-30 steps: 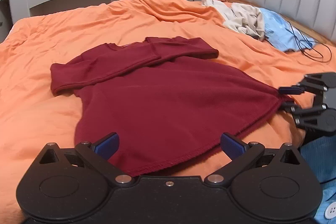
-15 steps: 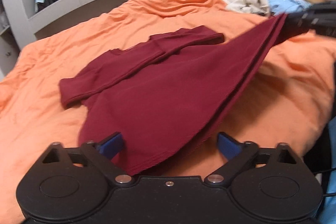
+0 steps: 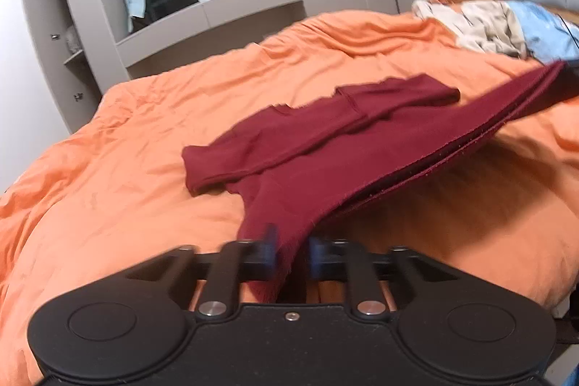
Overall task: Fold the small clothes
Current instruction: 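Grasp the hem with the right gripper while the left gripper grasps the other hem corner, lifting, then carry the hem over the sweater body with both grippers toward the collar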
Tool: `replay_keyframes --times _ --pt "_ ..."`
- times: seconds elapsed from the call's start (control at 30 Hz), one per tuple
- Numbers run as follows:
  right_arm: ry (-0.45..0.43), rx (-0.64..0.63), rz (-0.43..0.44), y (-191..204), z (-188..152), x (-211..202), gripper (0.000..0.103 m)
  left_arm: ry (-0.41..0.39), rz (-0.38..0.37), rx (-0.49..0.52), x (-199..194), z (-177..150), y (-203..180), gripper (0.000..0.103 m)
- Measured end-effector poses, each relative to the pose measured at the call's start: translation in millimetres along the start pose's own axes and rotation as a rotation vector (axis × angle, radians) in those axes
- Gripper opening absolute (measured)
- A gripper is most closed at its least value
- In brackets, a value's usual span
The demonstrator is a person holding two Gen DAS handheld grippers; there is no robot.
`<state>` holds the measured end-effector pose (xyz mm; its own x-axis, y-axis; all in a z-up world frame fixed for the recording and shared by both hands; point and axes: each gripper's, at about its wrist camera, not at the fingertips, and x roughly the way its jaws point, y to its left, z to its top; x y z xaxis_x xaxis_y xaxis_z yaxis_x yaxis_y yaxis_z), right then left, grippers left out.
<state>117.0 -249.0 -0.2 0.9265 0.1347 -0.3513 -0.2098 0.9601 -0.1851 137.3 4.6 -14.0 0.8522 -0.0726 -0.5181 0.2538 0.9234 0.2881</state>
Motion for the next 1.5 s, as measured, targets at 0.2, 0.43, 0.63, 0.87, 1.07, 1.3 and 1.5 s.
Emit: replay_keyframes --times 0.2,0.43,0.63,0.87,1.07,1.3,1.5 --pt "-0.085 -0.01 -0.052 3 4 -15 0.005 -0.12 0.021 -0.048 -27 11 7 0.005" --pt "-0.225 -0.032 -0.094 -1 24 -60 0.005 -0.264 0.037 -0.033 -77 40 15 0.005" --pt "-0.279 -0.053 -0.103 -9 36 -101 0.005 -0.341 0.03 0.026 -130 59 13 0.005" --pt "-0.23 -0.063 -0.11 -12 43 -71 0.005 -0.309 -0.005 0.039 -123 67 7 0.006" --pt "-0.23 -0.124 -0.125 -18 70 -16 0.005 -0.312 0.022 0.049 -86 92 21 0.007" --pt "-0.204 -0.136 -0.1 -35 97 84 0.006 -0.253 0.01 0.053 -4 136 48 0.007" --pt "-0.117 -0.104 -0.069 -50 100 170 0.006 -0.168 -0.009 0.079 76 161 61 0.007"
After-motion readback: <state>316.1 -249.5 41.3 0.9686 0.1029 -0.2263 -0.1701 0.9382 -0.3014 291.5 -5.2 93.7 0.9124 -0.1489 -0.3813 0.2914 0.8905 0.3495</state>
